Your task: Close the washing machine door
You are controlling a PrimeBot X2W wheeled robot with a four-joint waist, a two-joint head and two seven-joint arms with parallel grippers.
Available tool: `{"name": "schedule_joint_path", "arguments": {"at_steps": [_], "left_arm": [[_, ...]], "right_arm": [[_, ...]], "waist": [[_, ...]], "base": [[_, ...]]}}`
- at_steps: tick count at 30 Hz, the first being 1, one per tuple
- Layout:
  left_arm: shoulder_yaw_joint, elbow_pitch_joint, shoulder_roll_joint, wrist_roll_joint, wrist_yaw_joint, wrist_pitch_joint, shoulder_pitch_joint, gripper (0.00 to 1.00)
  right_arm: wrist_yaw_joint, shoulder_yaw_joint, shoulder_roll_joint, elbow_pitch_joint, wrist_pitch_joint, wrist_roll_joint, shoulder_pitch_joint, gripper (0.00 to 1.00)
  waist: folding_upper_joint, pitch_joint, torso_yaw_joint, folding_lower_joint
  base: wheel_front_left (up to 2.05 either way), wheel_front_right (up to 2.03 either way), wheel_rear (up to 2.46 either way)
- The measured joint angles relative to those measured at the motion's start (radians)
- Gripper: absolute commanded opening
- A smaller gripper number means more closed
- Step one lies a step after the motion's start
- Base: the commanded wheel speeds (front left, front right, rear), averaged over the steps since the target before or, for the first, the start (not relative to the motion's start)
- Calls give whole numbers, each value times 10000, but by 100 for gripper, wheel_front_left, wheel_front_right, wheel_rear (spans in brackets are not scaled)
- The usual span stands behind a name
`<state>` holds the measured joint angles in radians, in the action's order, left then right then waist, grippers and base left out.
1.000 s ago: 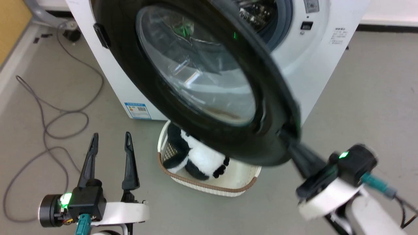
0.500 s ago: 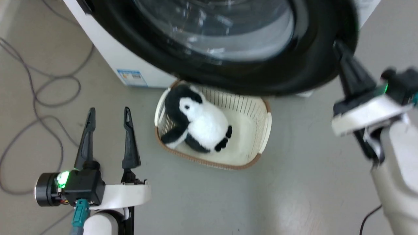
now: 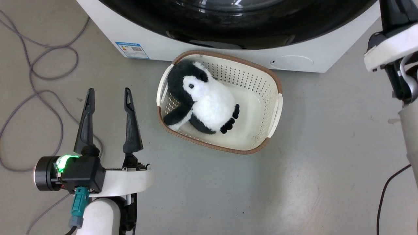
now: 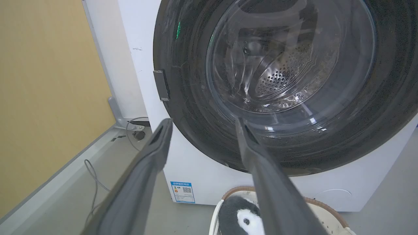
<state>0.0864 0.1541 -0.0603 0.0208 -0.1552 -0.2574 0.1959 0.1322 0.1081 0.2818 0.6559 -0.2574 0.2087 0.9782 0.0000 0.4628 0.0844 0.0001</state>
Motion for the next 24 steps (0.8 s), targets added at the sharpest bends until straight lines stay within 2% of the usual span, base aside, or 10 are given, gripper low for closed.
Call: {"name": "schedule_joint_path", "arguments": {"at_steps": [11, 18, 24], "left_arm": [[-132, -113, 27, -4, -65, 0, -3, 100], [-226, -617, 21, -15, -100, 0, -258, 100], [-339, -880, -42, -19, -121, 0, -773, 100]], "right_arm": [[6, -90, -56, 453, -8, -510, 310, 0], [-6, -1325, -297, -1908, -2, -690, -1114, 0], [-6, -1722, -777, -4084, -2, -1191, -3043, 0]], "waist": [[0, -181, -3, 0], [0, -983, -147, -1], [0, -1890, -367, -1]], "base": [[0, 0, 0], [0, 0, 0], [0, 0, 0]]}}
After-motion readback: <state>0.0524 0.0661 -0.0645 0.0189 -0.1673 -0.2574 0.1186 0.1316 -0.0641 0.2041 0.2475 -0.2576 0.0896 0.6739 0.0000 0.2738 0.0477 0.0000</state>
